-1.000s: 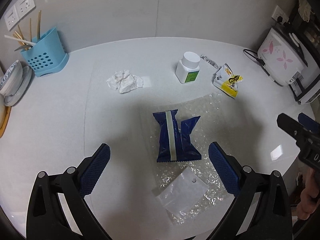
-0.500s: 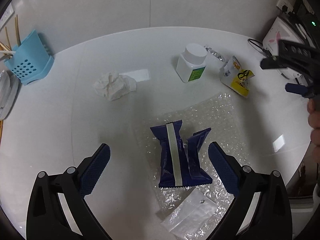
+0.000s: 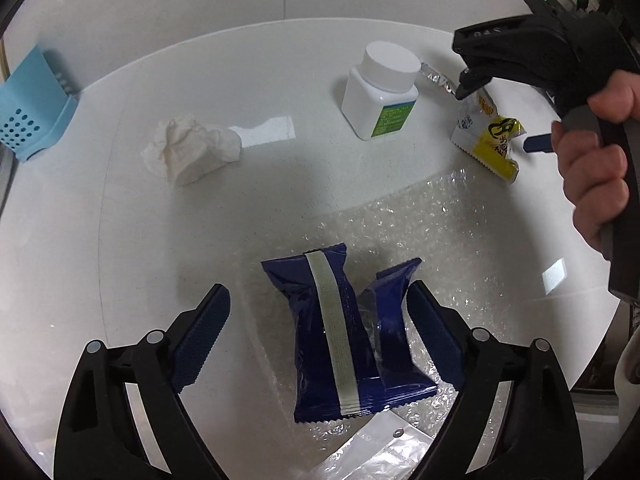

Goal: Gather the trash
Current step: 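Grasp the blue snack bag with the left tool while the right tool grasps the yellow snack bag, then lift both bags and carry them with both tools toward the trash bin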

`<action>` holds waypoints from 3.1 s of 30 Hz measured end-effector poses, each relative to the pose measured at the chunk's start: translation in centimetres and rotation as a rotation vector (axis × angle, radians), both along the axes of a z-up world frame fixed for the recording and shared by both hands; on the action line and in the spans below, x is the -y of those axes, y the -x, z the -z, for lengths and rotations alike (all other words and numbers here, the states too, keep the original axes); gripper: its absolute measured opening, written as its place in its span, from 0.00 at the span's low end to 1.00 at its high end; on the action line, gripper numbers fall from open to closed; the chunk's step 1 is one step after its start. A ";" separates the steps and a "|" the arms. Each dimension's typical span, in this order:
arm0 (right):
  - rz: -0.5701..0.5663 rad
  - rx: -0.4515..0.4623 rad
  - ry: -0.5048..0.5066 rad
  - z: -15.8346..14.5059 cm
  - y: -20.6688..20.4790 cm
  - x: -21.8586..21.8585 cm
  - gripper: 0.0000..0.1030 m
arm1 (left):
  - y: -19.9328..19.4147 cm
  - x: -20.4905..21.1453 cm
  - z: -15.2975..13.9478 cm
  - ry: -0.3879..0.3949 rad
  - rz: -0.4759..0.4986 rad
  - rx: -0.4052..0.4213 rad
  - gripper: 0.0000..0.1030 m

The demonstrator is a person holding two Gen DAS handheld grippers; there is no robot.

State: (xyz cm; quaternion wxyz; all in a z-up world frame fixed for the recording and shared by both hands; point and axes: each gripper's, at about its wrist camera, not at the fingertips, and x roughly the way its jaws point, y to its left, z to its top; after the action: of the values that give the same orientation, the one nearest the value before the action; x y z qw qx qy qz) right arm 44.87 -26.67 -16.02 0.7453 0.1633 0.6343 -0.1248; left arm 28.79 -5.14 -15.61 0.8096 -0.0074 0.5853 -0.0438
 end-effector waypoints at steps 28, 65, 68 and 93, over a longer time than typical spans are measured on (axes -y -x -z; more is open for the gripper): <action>-0.025 0.039 0.098 -2.4 -0.3 -2.1 0.21 | -0.4 -2.1 -0.3 -0.032 -0.002 -0.016 0.18; -0.128 0.292 0.200 -12.4 9.8 -0.1 0.21 | 4.3 -2.9 -6.6 -0.056 -0.056 0.099 0.18; -0.146 0.315 0.207 -13.4 11.0 -0.2 0.21 | 4.9 -3.0 -6.9 -0.057 -0.059 0.103 0.17; -0.302 0.500 0.161 -18.4 22.2 -2.1 0.21 | 11.3 -3.3 -10.0 -0.057 -0.094 0.153 0.17</action>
State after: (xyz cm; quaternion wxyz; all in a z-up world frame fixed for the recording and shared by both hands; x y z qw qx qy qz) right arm 22.66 -24.57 2.35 0.8990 0.0330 0.4362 -0.0184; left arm 17.46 -1.83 -5.59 0.8529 -0.0087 0.5218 0.0105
